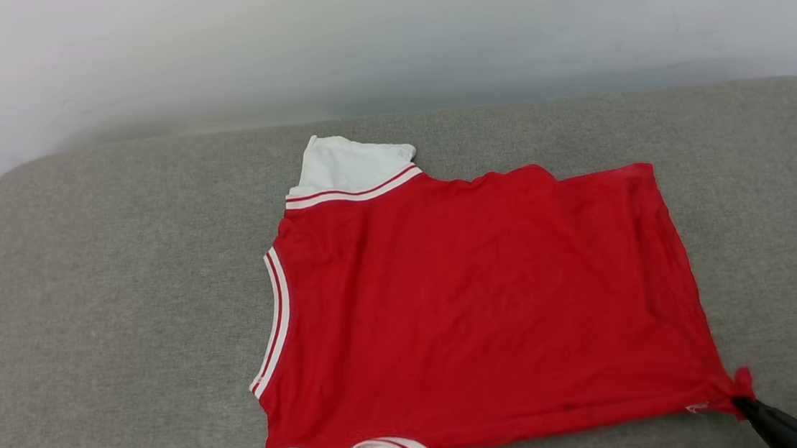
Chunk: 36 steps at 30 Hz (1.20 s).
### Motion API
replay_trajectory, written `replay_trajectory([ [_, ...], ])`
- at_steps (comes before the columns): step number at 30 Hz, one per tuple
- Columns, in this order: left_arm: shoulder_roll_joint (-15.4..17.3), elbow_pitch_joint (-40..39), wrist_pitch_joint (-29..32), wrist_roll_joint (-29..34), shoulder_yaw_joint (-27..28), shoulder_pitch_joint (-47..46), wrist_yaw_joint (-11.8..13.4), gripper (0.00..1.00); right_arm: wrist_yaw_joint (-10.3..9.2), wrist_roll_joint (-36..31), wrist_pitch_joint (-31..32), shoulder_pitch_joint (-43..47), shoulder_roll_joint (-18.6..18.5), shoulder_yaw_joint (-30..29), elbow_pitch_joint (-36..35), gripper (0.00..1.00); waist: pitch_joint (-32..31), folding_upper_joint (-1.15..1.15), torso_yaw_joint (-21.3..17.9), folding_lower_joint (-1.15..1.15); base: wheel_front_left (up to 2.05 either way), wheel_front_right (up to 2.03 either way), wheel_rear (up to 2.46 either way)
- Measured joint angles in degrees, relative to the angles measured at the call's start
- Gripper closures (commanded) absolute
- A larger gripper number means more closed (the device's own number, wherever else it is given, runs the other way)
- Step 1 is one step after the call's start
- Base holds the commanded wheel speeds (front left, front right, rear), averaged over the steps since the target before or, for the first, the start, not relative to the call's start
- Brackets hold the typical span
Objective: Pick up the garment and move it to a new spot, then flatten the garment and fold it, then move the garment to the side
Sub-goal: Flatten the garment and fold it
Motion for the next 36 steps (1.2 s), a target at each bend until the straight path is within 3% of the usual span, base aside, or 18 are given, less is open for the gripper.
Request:
replay_trajectory([
  [10, -0.88, 1.29, 0.24, 1.38, 4.16, -11.44, -0.96, 1.0, 0.0, -0.91, 3.11, -7.3, 0.53, -2.6, -3.3, 1.0, 5.54, 0.0, 0.17, 0.0, 0.0, 0.0, 0.0],
  [19, -3.47, 7.45, 2.38, 1.94, 4.24, -19.35, -2.78, 1.0, 0.0, -4.98, 6.84, -15.8, 1.24, -1.77, 0.99, 1.0, 10.93, 0.0, -0.12, 0.01, 0.0, 0.0, 0.0],
  [28, -7.71, 18.74, 5.82, 3.56, 1.67, -29.13, -6.8, 1.0, 0.0, -9.03, 8.69, -21.71, 1.14, 0.65, 5.34, 1.0, 15.12, 0.0, 0.54, 0.01, 0.0, 0.0, 0.0],
  [33, -9.8, 23.82, 5.99, 3.99, 0.45, -31.6, -7.68, 1.0, 0.0, -11.28, 8.84, -23.1, 1.04, 1.51, 6.69, 1.0, 15.69, 0.0, 0.8, 0.01, 0.0, 0.0, 0.0],
  [34, -10.85, 26.38, 6.01, 4.41, -0.04, -32.46, -8.06, 0.71, 0.0, -12.43, 8.38, -23.39, 1.0, 2.0, 7.13, 1.0, 15.77, 0.0, 0.83, 0.01, 0.0, 0.0, 0.0],
  [35, -11.37, 27.57, 5.95, 4.56, -0.26, -32.86, -8.08, 0.0, 0.0, -12.8, 8.2, -23.43, 1.04, 2.08, 7.36, 0.38, 15.7, 0.0, 0.88, 0.01, 0.0, 0.0, 0.0],
  [36, -11.81, 28.67, 5.92, 4.89, -0.55, -33.25, -8.09, 0.0, 0.01, -13.39, 8.04, -23.47, 1.09, 2.08, 7.57, 0.0, 15.53, 0.0, 0.94, 0.01, 0.0, 0.0, 0.0],
])
